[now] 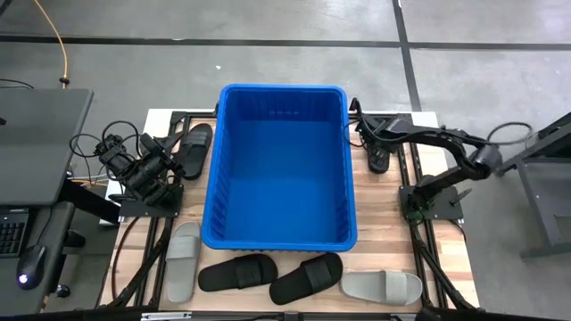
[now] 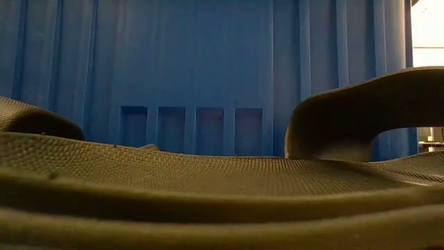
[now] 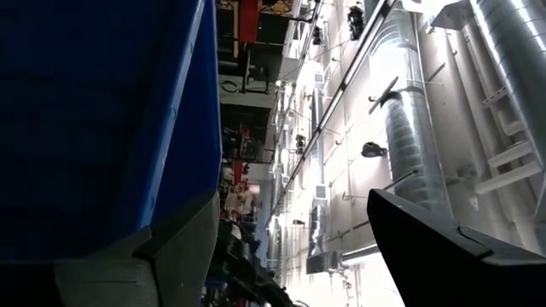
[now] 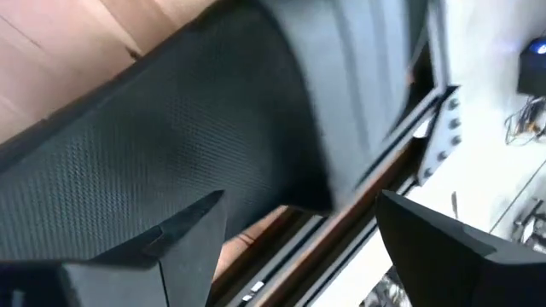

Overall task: Pick and place slides into bin
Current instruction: Put the top right black slide into the blue container

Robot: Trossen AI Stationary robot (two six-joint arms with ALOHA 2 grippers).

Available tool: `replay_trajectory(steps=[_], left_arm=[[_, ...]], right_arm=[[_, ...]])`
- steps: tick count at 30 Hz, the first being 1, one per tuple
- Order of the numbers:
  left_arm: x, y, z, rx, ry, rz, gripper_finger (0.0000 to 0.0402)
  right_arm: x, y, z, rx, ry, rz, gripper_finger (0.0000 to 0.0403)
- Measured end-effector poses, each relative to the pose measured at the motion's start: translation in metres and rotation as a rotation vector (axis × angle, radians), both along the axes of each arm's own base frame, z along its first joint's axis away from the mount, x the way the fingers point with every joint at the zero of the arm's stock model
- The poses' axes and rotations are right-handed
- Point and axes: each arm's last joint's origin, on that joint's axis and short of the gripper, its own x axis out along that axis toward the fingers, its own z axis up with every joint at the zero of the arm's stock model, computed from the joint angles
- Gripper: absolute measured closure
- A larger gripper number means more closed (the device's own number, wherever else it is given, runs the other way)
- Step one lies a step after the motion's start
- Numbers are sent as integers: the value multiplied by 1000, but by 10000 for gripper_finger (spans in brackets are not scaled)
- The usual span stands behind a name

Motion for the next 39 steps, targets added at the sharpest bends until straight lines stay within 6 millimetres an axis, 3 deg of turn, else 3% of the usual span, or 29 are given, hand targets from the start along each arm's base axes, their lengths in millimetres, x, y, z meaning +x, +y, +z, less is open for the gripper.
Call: replay_trajectory(steps=[7, 16, 26, 30, 37, 39], left_arm=[[1, -1, 2, 40, -31, -28, 112], [1, -1, 1, 40, -28, -27, 112], [1, -1, 1, 44, -23, -27, 112], [1, -1, 1, 44, -24, -27, 112], [1, -1, 1, 46, -16, -26, 112], [1, -1, 1, 48, -12, -26, 112]], right_arm=[[5, -6, -22, 25, 107, -4, 112], [14, -13, -17, -187, 177, 62, 112], [11, -23, -19, -184, 146, 44, 122], [8, -27, -20, -162, 138, 47, 177], [3, -32, -19, -110, 114, 47, 369], [2, -33, -17, -85, 87, 24, 389]])
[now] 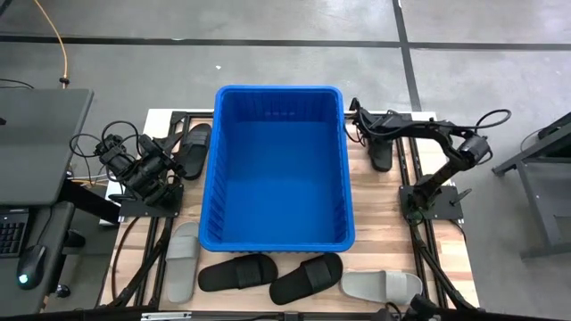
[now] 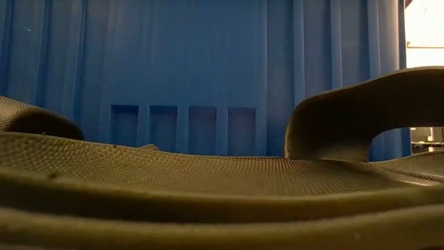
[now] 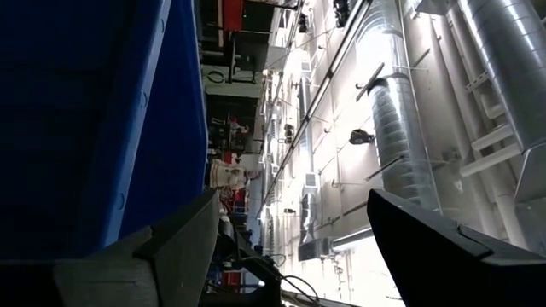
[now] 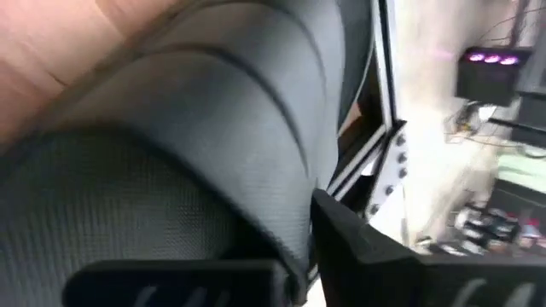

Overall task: Pick and place slides into bin
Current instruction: Put the top right black slide into the blue container

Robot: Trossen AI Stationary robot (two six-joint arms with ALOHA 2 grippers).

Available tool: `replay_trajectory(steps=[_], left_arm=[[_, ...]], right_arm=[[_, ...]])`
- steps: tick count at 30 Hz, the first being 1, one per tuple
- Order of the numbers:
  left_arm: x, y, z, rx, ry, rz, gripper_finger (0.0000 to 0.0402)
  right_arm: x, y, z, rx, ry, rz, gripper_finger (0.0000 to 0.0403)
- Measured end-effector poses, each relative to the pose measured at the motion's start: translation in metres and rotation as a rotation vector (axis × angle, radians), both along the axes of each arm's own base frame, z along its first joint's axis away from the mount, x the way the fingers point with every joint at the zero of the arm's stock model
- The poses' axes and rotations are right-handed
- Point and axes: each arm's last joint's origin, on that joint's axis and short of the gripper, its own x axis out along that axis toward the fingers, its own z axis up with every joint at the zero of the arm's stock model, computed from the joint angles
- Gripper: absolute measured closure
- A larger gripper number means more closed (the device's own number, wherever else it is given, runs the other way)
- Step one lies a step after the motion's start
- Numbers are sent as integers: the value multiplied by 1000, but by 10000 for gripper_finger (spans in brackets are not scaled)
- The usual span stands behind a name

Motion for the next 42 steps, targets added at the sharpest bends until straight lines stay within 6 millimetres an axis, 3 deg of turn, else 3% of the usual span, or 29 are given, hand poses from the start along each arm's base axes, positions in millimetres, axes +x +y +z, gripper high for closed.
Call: replay_trajectory(steps=[6, 11, 15, 22, 30, 37, 42], left_arm=[[0, 0, -1, -11, 14, 10, 112], [0, 0, -1, -15, 19, 14, 112], [0, 0, -1, -11, 25, 14, 112], [4, -2, -4, 28, 78, 14, 112], [6, -4, -3, 99, 68, -25, 112], [5, -4, -2, 93, 45, -32, 112], [4, -5, 3, 173, -58, -105, 112]], right_arm=[[-11, 7, 3, 94, 19, -122, 400], [-12, 26, 9, 199, 81, -82, 402], [-10, 39, 26, 294, 60, -32, 402], [-2, 44, 82, 312, -140, -71, 402], [-3, 45, 168, 212, -255, -179, 403], [4, 52, 242, 53, -576, -269, 403], [13, 63, 279, -5, -842, -296, 403]])
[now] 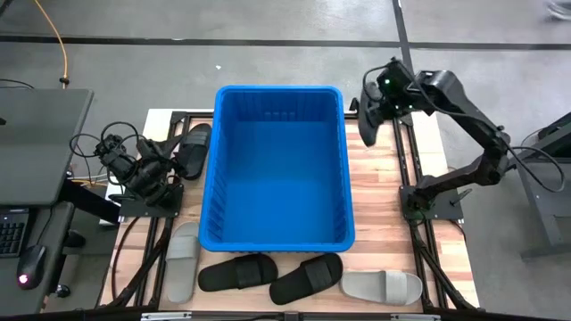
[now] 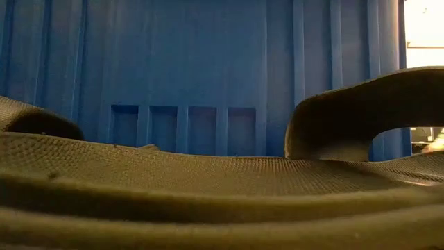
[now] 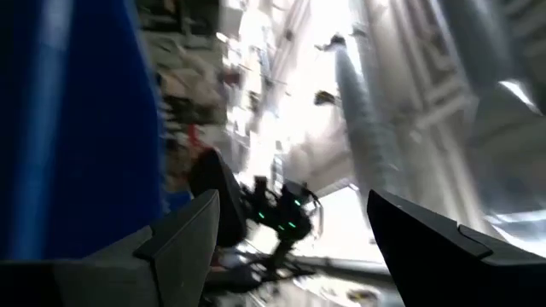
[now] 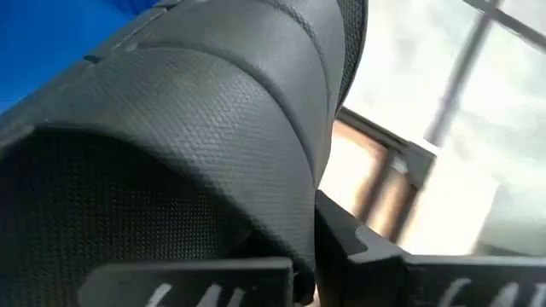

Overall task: Pick and place slides into bin
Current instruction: Put the top right black slide into the blue container

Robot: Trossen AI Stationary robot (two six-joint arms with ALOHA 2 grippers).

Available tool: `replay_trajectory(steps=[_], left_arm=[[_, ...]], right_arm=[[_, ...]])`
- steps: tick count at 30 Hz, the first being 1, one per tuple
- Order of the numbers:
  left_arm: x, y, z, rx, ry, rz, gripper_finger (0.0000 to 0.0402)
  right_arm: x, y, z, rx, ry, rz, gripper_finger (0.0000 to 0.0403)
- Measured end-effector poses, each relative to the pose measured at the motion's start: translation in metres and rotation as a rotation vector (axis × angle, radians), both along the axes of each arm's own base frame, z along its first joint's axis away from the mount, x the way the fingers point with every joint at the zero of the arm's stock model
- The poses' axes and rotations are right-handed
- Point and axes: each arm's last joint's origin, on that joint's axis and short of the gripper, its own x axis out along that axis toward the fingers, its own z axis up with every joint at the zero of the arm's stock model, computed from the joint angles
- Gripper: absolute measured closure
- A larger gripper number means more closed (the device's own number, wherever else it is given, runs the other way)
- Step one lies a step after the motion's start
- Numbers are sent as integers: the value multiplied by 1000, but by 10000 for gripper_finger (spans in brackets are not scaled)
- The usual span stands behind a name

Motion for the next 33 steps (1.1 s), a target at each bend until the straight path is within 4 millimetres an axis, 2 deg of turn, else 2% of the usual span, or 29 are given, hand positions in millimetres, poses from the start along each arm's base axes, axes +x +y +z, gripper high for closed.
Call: replay_trajectory(steps=[4, 7, 13, 17, 20, 25, 28, 33], left_arm=[[0, -1, 2, 46, -39, -42, 112], [0, -1, 2, 33, -65, -56, 112], [-2, 1, 5, -74, -125, -56, 112], [-8, 5, 22, -82, -139, -54, 112], [-15, 10, 44, -30, -122, -56, 112], [-16, 11, 77, 13, 117, 3, 112], [-13, 10, 93, 22, 212, 18, 112], [5, -2, 114, 72, 309, 25, 112]], right_arm=[[13, 9, 14, -26, -153, -27, 403], [32, 13, 14, -27, -220, -17, 403], [90, 19, -10, -7, -204, 64, 403], [125, 23, -37, 40, -132, 107, 403], [145, 27, -54, 65, -90, 122, 403], [164, 31, -68, 73, -84, 140, 403], [170, 32, -59, 50, -117, 138, 403], [182, 33, -24, -48, -236, 143, 403]])
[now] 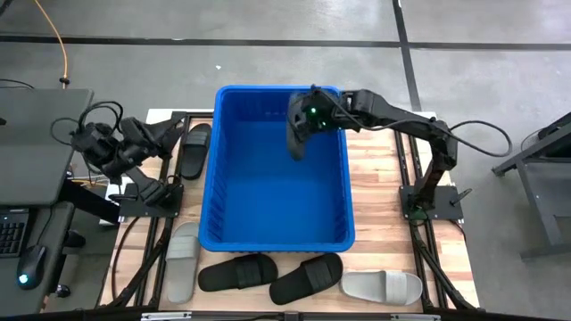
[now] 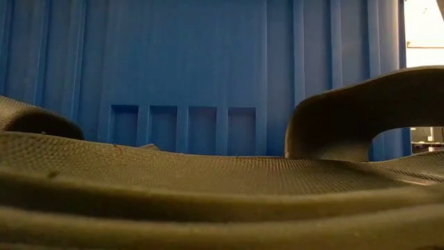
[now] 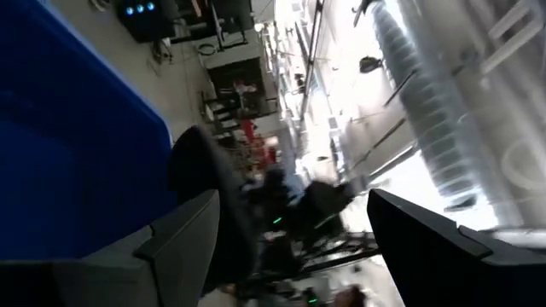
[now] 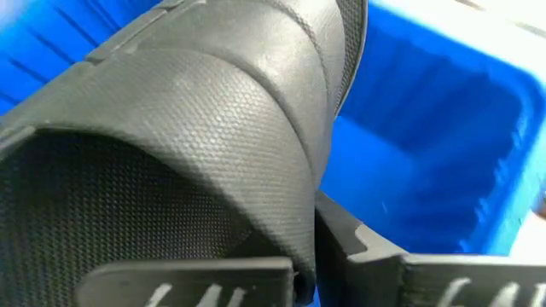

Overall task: Pick and place slides into bin
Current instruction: Put the top right black slide into the blue container

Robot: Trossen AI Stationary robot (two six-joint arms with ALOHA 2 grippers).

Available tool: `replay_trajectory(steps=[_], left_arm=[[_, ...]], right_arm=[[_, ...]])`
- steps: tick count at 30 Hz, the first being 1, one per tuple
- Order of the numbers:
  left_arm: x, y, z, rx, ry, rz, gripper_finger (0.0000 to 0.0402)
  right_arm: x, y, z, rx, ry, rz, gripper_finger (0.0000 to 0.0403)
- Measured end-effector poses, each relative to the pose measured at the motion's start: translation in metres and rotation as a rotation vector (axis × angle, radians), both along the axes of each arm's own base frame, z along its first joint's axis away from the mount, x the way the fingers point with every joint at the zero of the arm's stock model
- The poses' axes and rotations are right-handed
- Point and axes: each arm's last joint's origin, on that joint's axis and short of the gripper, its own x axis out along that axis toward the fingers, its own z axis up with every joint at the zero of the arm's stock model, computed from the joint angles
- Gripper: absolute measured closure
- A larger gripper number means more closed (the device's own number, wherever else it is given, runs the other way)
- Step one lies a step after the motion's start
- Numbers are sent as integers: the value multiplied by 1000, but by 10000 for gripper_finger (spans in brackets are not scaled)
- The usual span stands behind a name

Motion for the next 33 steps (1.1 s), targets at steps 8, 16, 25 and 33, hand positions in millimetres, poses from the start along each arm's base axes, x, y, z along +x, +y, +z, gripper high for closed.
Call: replay_trajectory(steps=[8, 16, 25, 33], left_arm=[[41, -29, 10, 163, 212, 40, 112], [89, -62, 6, 162, 287, 107, 112], [144, -92, 5, 180, 370, 247, 112], [189, -113, 25, 243, 401, 145, 112]], right_arm=[[18, -5, 28, -55, -45, 35, 403], [41, 2, 9, -142, 69, 133, 403], [61, 41, 2, -256, 103, 288, 403], [70, 66, 7, -278, 9, 307, 403]])
